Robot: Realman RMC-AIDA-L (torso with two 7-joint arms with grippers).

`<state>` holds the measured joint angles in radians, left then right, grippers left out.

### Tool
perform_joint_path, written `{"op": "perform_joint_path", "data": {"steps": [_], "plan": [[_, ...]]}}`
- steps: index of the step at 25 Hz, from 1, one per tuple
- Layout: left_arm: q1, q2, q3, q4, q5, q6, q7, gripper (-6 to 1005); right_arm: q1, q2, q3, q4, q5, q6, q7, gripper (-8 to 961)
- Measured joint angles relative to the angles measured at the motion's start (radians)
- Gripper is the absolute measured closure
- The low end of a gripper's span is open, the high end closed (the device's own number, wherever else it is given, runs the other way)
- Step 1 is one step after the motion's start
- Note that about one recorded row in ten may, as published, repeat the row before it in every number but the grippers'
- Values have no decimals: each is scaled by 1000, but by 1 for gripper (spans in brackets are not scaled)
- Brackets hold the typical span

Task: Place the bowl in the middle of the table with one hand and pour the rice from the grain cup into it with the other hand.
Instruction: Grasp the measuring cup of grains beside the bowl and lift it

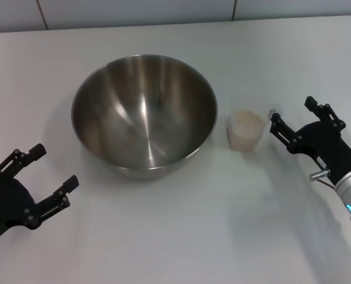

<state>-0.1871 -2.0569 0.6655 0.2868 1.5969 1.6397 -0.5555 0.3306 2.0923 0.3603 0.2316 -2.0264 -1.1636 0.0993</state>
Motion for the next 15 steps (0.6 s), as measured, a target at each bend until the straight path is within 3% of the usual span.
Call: {"op": "perform_joint_path", "data": {"steps": [15], "plan": [[-9,-2,-11,-1,0,1,-1,152,34,0,22,-9,0,33,1,134]]}}
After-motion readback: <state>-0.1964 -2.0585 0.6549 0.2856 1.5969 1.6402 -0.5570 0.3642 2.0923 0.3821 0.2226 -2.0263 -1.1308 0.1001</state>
